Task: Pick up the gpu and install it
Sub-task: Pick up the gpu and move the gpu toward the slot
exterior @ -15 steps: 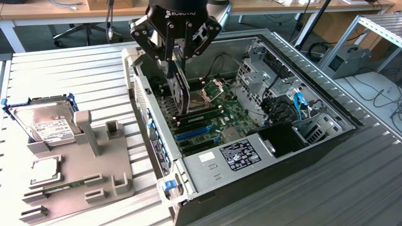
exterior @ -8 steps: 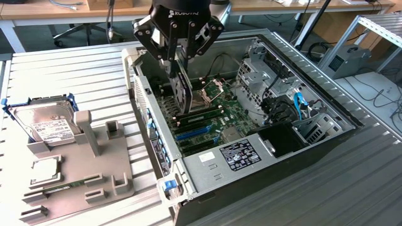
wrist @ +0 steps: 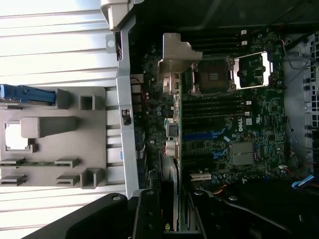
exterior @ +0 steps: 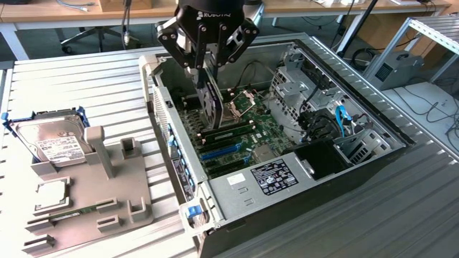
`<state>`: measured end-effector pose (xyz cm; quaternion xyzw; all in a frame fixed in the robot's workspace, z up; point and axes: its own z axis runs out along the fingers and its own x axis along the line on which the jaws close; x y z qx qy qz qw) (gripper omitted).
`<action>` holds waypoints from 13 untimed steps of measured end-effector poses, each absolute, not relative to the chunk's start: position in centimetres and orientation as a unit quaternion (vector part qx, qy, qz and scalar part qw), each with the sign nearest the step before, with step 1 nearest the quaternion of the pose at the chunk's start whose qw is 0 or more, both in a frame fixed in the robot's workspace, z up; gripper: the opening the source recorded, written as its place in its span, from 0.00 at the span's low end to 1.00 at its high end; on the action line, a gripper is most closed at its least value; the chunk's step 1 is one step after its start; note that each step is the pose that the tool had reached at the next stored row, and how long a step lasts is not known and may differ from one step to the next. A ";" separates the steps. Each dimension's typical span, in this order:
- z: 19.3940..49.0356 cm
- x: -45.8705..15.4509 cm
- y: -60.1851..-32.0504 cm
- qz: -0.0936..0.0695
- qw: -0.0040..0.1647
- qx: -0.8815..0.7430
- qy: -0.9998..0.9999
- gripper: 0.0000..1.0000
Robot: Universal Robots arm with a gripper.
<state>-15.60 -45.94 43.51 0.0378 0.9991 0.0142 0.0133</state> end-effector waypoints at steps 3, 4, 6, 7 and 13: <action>43.5 -15.4 -45.9 0.014 0.013 0.038 0.999 0.26; 43.5 -15.4 -45.9 0.014 0.013 0.038 0.999 0.26; 43.5 -15.2 -45.9 0.014 0.013 0.038 0.999 0.26; 43.5 -15.1 -45.9 0.014 0.013 0.038 0.999 0.26; 43.5 -14.6 -45.9 0.014 0.013 0.038 0.999 0.26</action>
